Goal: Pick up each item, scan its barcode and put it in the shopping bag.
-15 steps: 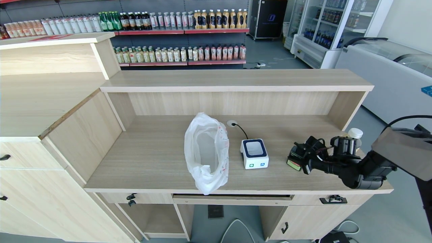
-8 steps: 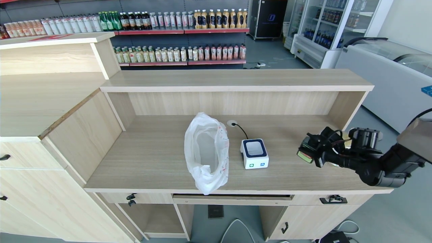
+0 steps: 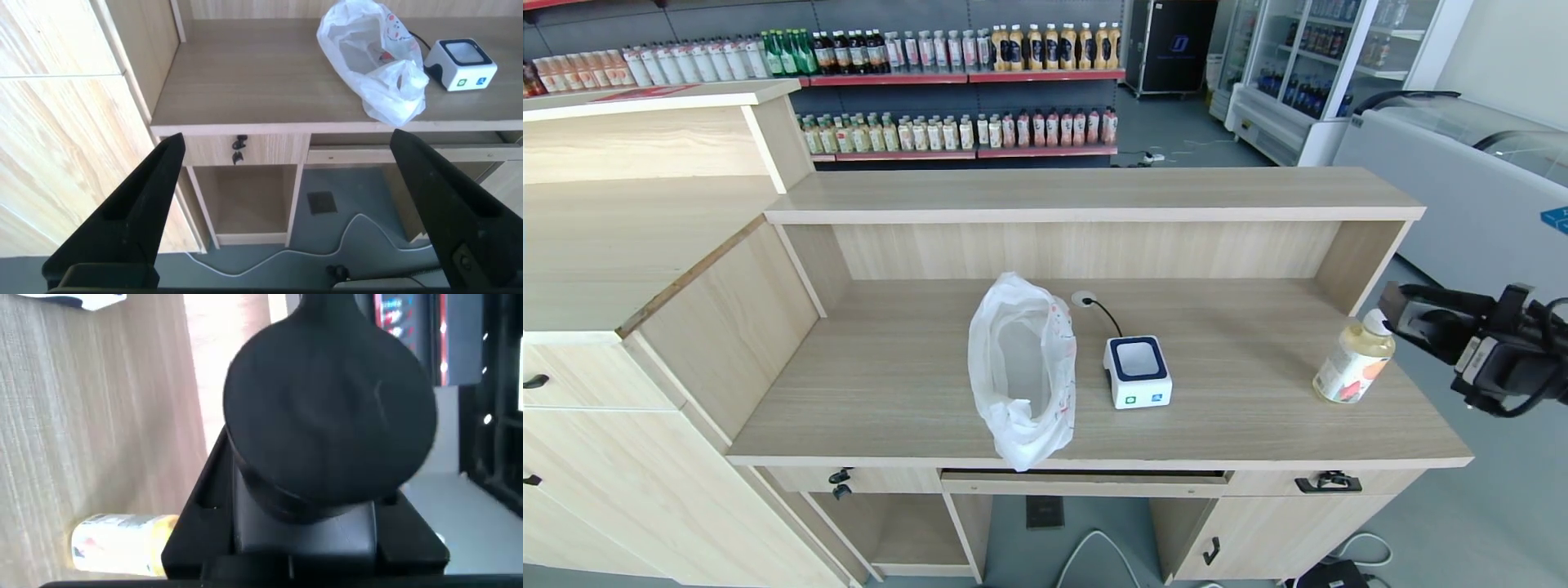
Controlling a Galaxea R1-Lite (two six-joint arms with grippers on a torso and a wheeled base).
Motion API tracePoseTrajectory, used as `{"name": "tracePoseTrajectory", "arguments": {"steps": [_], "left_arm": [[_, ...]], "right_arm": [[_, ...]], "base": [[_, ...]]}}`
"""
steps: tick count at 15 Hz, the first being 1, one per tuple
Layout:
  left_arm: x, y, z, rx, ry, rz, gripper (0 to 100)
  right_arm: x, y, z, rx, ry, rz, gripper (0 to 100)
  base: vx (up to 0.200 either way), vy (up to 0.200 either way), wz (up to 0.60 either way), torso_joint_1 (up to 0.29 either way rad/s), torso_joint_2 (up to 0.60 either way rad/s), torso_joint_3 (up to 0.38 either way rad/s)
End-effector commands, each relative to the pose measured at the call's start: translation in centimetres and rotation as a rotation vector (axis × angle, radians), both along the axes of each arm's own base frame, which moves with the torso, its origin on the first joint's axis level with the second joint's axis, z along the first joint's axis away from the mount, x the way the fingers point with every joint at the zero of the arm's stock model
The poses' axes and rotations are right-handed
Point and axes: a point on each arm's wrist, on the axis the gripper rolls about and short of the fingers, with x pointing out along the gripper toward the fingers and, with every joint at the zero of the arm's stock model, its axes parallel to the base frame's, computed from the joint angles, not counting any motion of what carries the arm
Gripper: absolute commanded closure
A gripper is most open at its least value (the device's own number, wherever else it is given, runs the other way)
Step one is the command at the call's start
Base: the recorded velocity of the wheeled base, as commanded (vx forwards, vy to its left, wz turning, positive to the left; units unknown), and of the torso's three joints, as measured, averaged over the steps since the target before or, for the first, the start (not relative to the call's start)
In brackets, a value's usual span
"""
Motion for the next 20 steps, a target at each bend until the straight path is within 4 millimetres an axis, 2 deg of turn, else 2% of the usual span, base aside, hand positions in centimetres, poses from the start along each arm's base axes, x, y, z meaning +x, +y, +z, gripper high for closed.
{"name": "tracePoseTrajectory", "arguments": {"steps": [1, 4, 6, 8, 10, 15, 20], "left_arm": [[0.0, 0.0, 0.0, 0.001, 0.0, 0.0, 0], [0.0, 0.0, 0.0, -0.001, 0.0, 0.0, 0], [0.0, 0.0, 0.0, -0.001, 0.0, 0.0, 0], [0.0, 0.0, 0.0, 0.001, 0.0, 0.0, 0], [0.0, 0.0, 0.0, 0.001, 0.0, 0.0, 0], [0.0, 0.0, 0.0, 0.001, 0.001, 0.0, 0], [0.0, 0.0, 0.0, -0.001, 0.0, 0.0, 0]], "right_arm": [[-3.1, 2.2, 3.1, -0.186, -0.205, 0.131, 100], [-4.0, 10.8, 4.9, -0.346, -0.499, 0.453, 100], [-5.8, 14.5, 6.0, -0.457, -0.734, 0.534, 100], [-7.4, 16.5, 6.7, -0.524, -0.894, 0.542, 100], [-8.1, 18.1, 6.5, -0.545, -0.945, 0.565, 100], [-11.6, 22.6, 5.6, -0.509, -1.052, 0.799, 100], [-11.5, 22.8, 4.8, -0.55, -1.002, 0.818, 100]], "base": [[0.0, 0.0, 0.0, 0.0, 0.0, 0.0], [0.0, 0.0, 0.0, 0.0, 0.0, 0.0], [0.0, 0.0, 0.0, 0.0, 0.0, 0.0], [0.0, 0.0, 0.0, 0.0, 0.0, 0.0], [0.0, 0.0, 0.0, 0.0, 0.0, 0.0], [0.0, 0.0, 0.0, 0.0, 0.0, 0.0], [0.0, 0.0, 0.0, 0.0, 0.0, 0.0]]}}
